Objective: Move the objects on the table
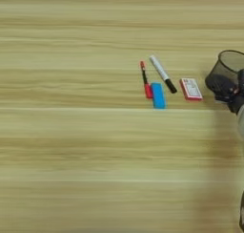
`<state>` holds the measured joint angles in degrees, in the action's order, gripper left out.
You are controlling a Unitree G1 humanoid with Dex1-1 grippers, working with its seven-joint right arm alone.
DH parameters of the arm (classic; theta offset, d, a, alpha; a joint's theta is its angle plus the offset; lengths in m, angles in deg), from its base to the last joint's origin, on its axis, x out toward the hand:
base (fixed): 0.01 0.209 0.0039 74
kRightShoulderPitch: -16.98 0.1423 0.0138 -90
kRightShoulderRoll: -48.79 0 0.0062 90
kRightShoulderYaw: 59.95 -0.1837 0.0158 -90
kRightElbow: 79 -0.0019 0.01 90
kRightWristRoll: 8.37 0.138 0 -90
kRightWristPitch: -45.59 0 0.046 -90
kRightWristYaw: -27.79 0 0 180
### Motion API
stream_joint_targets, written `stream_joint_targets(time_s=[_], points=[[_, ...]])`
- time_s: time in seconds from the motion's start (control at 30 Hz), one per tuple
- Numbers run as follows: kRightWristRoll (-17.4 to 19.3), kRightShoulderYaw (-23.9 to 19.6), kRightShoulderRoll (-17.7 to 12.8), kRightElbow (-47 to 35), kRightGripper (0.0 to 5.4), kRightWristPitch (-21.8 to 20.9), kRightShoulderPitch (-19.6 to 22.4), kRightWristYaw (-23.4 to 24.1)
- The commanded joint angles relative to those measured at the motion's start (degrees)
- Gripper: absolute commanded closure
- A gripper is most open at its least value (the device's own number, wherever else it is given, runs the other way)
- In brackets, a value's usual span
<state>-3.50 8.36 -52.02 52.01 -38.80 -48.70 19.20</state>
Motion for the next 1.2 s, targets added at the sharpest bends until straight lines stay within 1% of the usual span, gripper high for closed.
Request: stream_joint_targets(time_s=[0.03,0.13,0.17,0.2,0.23,0.53,0.57,0.6,0.67,0.77,0.87,0.93,1.03,1.2], points=[[0.66,-0.06,-3.3,-2.22,1.76,-2.14,4.61,-0.07],[0.63,-0.04,-3.28,-2.11,2.11,-2.18,4.64,-0.08],[0.63,-0.04,-3.27,-2.11,2.11,-2.19,4.64,-0.09],[0.62,-0.04,-3.26,-2.1,2.3,-2.2,4.64,-0.11],[0.6,-0.05,-3.25,-2.07,2.35,-2.22,4.65,-0.12],[0.52,0.04,-3.22,-1.6,3.34,-2.4,4.84,-0.16],[0.52,0.05,-3.22,-1.51,3.38,-2.42,4.9,-0.17],[0.53,0.06,-3.24,-1.4,3.58,-2.46,4.97,-0.19],[0.49,0.08,-3.44,-0.76,3.76,-2.66,5.42,-0.3],[0.12,0.42,-3.92,0.75,4.07,-3.29,6.85,-0.38],[-0.06,0.9,-4.45,3.02,4.38,-4.39,9.14,-0.83],[-0.14,1.23,-4.96,5.34,4.64,-5.35,11.05,-1.04],[-0.15,1.49,-5.67,9.13,4.88,-6.89,13.73,-1.37],[-0.17,1.92,-6.31,13.74,5.37,-9.17,16.37,-1.68]])
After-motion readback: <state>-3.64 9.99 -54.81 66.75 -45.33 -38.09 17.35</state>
